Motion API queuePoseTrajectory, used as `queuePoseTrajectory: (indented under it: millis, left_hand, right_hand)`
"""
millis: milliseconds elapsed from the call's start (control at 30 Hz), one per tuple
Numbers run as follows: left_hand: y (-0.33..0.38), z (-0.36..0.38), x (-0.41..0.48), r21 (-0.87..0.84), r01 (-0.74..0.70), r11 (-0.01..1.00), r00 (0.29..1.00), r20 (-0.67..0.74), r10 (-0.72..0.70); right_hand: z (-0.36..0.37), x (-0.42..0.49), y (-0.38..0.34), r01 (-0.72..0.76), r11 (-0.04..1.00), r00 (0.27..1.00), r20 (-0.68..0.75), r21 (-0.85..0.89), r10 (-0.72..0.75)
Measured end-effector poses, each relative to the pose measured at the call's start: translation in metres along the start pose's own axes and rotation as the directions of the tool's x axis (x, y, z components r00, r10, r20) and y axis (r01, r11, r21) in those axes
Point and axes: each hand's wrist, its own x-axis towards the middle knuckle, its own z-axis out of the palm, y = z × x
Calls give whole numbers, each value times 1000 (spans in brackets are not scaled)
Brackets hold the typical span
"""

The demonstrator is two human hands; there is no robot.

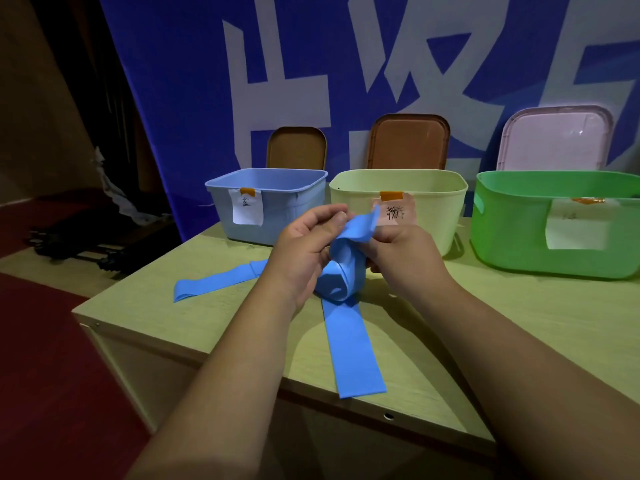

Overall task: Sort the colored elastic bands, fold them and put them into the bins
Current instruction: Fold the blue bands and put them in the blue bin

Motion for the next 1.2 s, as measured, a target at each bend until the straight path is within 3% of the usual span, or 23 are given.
queuePoseTrajectory:
  millis: [500,767,933,1033,1200]
  left_hand:
    - [-3,-7,4,26,-4,1000,998,-64,6]
    - [-4,-9,9,-27,-7,1000,995,-95,4]
    - [-5,-7,5,18,-60,998,997,-55,61]
    - [-2,-5,1,3,-107,994,992,-63,107]
    - [34,-13,-15,305,-177,936,981,-25,193]
  right_hand:
    - [0,-1,-3,6,1000,998,-66,-18,-8]
    - [-3,2,-3,37,995,992,-123,88,-26]
    - [-9,9,-1,47,930,993,-120,366,-2]
    - [-14,3,-2,43,926,995,-95,374,-7]
    - [-23,-14,-23,45,890,992,-122,453,12]
